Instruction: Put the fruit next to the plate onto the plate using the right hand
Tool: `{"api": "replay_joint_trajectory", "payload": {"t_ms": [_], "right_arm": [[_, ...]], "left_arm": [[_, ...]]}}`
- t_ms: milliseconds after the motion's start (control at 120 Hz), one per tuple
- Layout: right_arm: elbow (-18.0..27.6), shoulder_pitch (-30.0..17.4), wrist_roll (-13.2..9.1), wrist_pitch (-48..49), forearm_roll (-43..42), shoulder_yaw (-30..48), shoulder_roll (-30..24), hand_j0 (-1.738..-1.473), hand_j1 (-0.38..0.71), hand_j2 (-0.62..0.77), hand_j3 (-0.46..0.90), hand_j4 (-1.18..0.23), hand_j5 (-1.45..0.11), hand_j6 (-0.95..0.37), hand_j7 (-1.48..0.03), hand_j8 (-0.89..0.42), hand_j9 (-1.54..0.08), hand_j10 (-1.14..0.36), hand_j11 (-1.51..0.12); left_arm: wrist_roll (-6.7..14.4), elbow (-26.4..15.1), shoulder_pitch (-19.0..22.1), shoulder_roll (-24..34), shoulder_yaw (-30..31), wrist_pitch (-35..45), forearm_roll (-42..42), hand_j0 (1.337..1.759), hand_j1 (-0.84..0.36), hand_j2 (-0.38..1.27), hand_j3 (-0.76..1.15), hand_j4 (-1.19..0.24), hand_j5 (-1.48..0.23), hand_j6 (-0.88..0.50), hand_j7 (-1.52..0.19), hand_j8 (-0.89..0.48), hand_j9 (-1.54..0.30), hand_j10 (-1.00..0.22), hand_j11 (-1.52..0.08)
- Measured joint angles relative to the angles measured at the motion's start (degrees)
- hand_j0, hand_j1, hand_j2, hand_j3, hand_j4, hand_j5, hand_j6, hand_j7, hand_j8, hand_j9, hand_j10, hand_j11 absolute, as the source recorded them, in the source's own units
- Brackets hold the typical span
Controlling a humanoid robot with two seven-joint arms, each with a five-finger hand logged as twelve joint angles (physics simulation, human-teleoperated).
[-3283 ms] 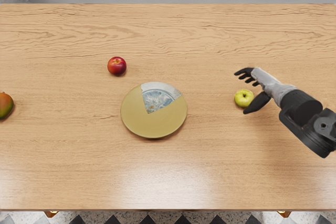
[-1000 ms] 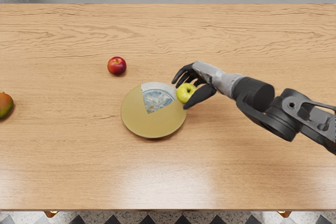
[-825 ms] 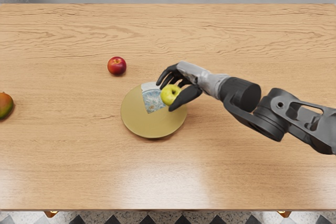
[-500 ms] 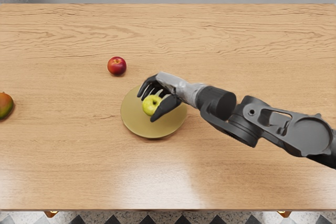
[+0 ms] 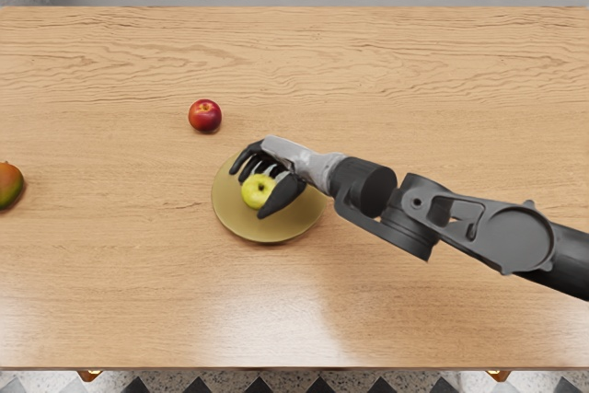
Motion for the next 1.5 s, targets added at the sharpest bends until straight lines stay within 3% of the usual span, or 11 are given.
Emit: {"api": "replay_joint_trajectory", "payload": {"t_ms": [192, 442, 625, 758, 875, 1050, 1317, 1500], "right_arm": [[-0.3, 0.3, 0.1, 0.1, 0.9, 0.4, -0.4, -1.658, 0.08, -0.01, 0.00, -0.39, -0.51, -0.38, -0.50, -0.36, -0.51, -0.39, -0.51], [1.4, 0.3, 1.6, 6.7, 9.7, 7.2, -5.4, -1.658, -0.11, -0.02, 0.00, -0.21, -0.27, -0.20, -0.27, -0.20, -0.27, -0.21, -0.27], [1.8, -0.1, 7.3, 18.1, 24.4, 11.6, -13.6, -1.658, -0.22, -0.01, 0.00, -0.11, -0.14, -0.11, -0.14, -0.11, -0.14, -0.11, -0.14], [0.8, -1.9, 9.0, 29.7, 36.5, 14.6, -19.7, -1.658, -0.26, -0.01, 0.00, -0.08, -0.10, -0.08, -0.10, -0.08, -0.10, -0.08, -0.10], [-1.9, -3.9, 9.2, 37.8, 46.9, 15.5, -24.5, -1.658, -0.28, -0.01, 0.00, -0.06, -0.08, -0.06, -0.08, -0.06, -0.08, -0.06, -0.08], [-6.3, -6.6, 9.0, 41.0, 57.5, 15.7, -31.4, -1.658, -0.29, -0.01, 0.00, -0.05, -0.06, -0.05, -0.06, -0.05, -0.06, -0.05, -0.06], [-9.3, -10.1, 9.0, 41.7, 64.6, 15.3, -40.5, -1.658, -0.30, -0.01, 0.00, -0.04, -0.05, -0.04, -0.05, -0.04, -0.05, -0.04, -0.05], [-9.6, -10.8, 9.0, 41.7, 66.6, 15.2, -42.6, -1.658, -0.31, -0.01, 0.00, -0.03, -0.05, -0.03, -0.05, -0.03, -0.05, -0.03, -0.05]], "left_arm": [[0.0, 0.0, 0.0, 0.0, 0.0, 0.0, 0.0, 1.658, 0.06, 0.05, 0.00, -0.24, -0.32, -0.24, -0.32, -0.24, -0.32, -0.24, -0.32], [0.0, 0.0, 0.0, 0.0, 0.0, 0.0, 0.0, 1.658, 0.06, 0.05, 0.00, -0.24, -0.32, -0.24, -0.32, -0.24, -0.32, -0.24, -0.32], [0.0, 0.0, 0.0, 0.0, 0.0, 0.0, 0.0, 1.658, 0.06, 0.05, 0.00, -0.24, -0.32, -0.24, -0.32, -0.24, -0.32, -0.24, -0.32], [0.0, 0.0, 0.0, 0.0, 0.0, 0.0, 0.0, 1.658, 0.06, 0.05, 0.00, -0.24, -0.32, -0.24, -0.32, -0.24, -0.32, -0.24, -0.32], [0.0, 0.0, 0.0, 0.0, 0.0, 0.0, 0.0, 1.658, 0.06, 0.05, 0.00, -0.24, -0.32, -0.24, -0.32, -0.24, -0.32, -0.24, -0.32], [0.0, 0.0, 0.0, 0.0, 0.0, 0.0, 0.0, 1.658, 0.06, 0.05, 0.00, -0.24, -0.32, -0.24, -0.32, -0.24, -0.32, -0.24, -0.32], [0.0, 0.0, 0.0, 0.0, 0.0, 0.0, 0.0, 1.658, 0.06, 0.05, 0.00, -0.24, -0.32, -0.25, -0.32, -0.24, -0.32, -0.24, -0.32], [0.0, 0.0, 0.0, 0.0, 0.0, 0.0, 0.0, 1.658, 0.06, 0.05, 0.00, -0.25, -0.32, -0.25, -0.32, -0.25, -0.32, -0.24, -0.32]]}}
